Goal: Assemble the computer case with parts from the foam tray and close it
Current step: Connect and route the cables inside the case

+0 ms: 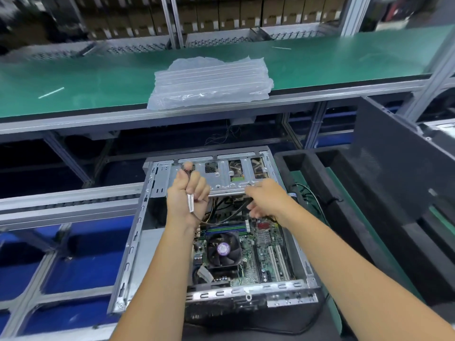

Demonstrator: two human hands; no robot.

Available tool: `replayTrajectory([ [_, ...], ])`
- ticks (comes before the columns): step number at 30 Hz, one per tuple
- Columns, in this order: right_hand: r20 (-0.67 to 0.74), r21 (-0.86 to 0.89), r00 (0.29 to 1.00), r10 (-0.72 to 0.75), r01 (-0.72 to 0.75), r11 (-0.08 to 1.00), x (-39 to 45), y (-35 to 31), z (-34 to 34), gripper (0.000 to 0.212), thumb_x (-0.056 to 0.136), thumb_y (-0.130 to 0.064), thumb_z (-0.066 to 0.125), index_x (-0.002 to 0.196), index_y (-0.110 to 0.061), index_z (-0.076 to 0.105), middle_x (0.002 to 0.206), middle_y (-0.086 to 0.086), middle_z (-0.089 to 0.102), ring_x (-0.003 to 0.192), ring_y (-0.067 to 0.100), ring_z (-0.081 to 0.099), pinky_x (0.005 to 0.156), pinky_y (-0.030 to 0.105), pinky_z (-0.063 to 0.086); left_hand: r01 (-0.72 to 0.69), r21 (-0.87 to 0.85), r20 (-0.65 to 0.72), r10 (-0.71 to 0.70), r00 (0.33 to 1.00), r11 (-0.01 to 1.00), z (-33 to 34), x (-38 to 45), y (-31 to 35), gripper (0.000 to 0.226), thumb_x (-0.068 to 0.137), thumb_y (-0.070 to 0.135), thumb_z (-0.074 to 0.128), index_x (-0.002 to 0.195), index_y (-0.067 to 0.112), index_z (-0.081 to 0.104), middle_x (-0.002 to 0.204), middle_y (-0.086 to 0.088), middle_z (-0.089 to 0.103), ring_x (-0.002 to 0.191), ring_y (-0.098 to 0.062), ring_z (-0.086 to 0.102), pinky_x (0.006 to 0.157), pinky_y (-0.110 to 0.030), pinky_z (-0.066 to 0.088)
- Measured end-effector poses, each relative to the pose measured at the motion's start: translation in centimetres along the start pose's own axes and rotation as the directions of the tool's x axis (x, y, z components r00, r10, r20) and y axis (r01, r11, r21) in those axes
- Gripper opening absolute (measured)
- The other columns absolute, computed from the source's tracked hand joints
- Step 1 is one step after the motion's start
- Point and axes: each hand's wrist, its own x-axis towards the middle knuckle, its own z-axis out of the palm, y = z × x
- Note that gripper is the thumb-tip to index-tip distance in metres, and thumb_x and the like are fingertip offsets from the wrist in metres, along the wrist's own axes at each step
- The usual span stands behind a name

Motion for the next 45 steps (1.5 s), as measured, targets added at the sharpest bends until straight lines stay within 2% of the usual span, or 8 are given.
replayTrajectory([
  [4, 0.016, 0.526, 0.999, 0.049, -0.05, 0.849, -0.3, -0.1, -0.5, 0.012, 0.099, -0.003, 0.054, 0.093, 0.003, 0.062, 0.072, 0.01, 0.06, 0.056, 0.015, 0.054, 0.047, 0.019, 0.044, 0.13, 0.363, -0.232, -0.046, 0.972, 0.923, 0.1, -0.1, -0.3, 0.045, 0.101, 0.047, 0.023, 0.079, 0.017, 0.047, 0.043, 0.007, 0.029, 0.034, -0.008, 0.022, 0.035, -0.02, 0.019],
  [7, 0.008, 0.708, 0.997, -0.073, 0.047, 0.704, -0.4, 0.4, -0.9, 0.015, 0.099, -0.004, 0.054, 0.087, -0.003, 0.064, 0.064, 0.001, 0.059, 0.058, 0.009, 0.054, 0.048, 0.015, 0.042, 0.313, 0.819, -0.307, -0.094, 0.947, 0.481, 0.4, -0.8, -1.3, 0.054, 0.101, 0.049, 0.027, 0.073, 0.01, 0.053, 0.044, 0.001, 0.041, 0.036, -0.014, 0.036, 0.043, -0.025, 0.032],
  [9, 0.029, 0.765, 0.993, -0.111, 0.049, 0.643, -0.5, 0.9, -1.4, 0.01, 0.098, -0.003, 0.054, 0.098, -0.003, 0.064, 0.069, 0.002, 0.062, 0.06, 0.009, 0.059, 0.051, 0.015, 0.044, 0.334, 0.911, -0.313, -0.121, 0.942, 0.243, 0.9, -1.1, -2.4, 0.038, 0.101, 0.027, 0.035, 0.081, 0.006, 0.059, 0.052, -0.006, 0.058, 0.039, -0.017, 0.051, 0.046, -0.026, 0.043],
  [15, 0.114, 0.691, 0.957, -0.265, 0.115, 0.713, -1.0, 2.4, -2.8, 0.027, 0.097, 0.011, 0.046, 0.114, -0.005, 0.059, 0.084, 0.006, 0.07, 0.077, 0.013, 0.067, 0.07, 0.018, 0.054, 0.135, 0.989, -0.136, -0.028, 0.99, -0.063, 1.5, -2.2, -5.2, 0.032, 0.083, -0.003, 0.046, 0.079, 0.022, 0.066, 0.082, 0.0, 0.068, 0.068, -0.02, 0.059, 0.061, -0.026, 0.046],
  [19, 0.067, 0.311, 0.949, -0.308, 0.274, 0.91, -0.9, 3.1, -2.6, 0.035, 0.094, 0.013, 0.049, 0.109, -0.017, 0.06, 0.086, -0.001, 0.074, 0.078, 0.009, 0.063, 0.075, 0.022, 0.047, 0.062, 0.996, -0.056, -0.081, 0.995, 0.071, 1.4, -2.9, -4.7, 0.022, 0.087, 0.024, 0.053, 0.076, 0.032, 0.07, 0.073, 0.008, 0.069, 0.072, -0.013, 0.062, 0.07, -0.032, 0.047],
  [26, 0.006, 0.255, 0.935, -0.355, 0.341, 0.905, -0.4, 3.3, -1.6, 0.03, 0.088, 0.007, 0.064, 0.098, -0.02, 0.063, 0.093, -0.003, 0.07, 0.079, 0.004, 0.066, 0.073, 0.018, 0.051, -0.123, 0.991, 0.113, -0.179, 0.977, -0.045, 1.2, -3.1, -4.5, 0.017, 0.087, 0.036, 0.064, 0.081, 0.021, 0.07, 0.073, 0.011, 0.066, 0.076, -0.002, 0.053, 0.073, -0.029, 0.041],
  [32, -0.118, 0.217, 0.935, -0.334, 0.353, 0.91, 0.0, 3.7, -2.6, 0.022, 0.088, 0.005, 0.064, 0.089, -0.018, 0.066, 0.086, 0.008, 0.07, 0.075, 0.011, 0.065, 0.074, 0.024, 0.055, 0.192, 0.923, -0.093, -0.291, 0.952, 0.333, 2.2, -3.0, -6.6, 0.019, 0.097, 0.018, 0.052, 0.087, 0.012, 0.067, 0.076, -0.003, 0.073, 0.064, -0.015, 0.059, 0.063, -0.028, 0.045],
  [45, -0.45, 0.338, 0.873, -0.19, 0.363, 0.868, 3.5, 3.1, -2.4, 0.027, 0.086, 0.012, 0.048, 0.08, -0.009, 0.062, 0.068, 0.005, 0.064, 0.058, 0.007, 0.058, 0.058, 0.022, 0.049, 0.467, 0.762, -0.398, -0.244, 0.884, 0.45, 2.0, -2.3, -10.6, 0.023, 0.093, 0.014, 0.059, 0.075, 0.001, 0.063, 0.069, -0.006, 0.072, 0.055, -0.009, 0.058, 0.05, -0.018, 0.047],
])
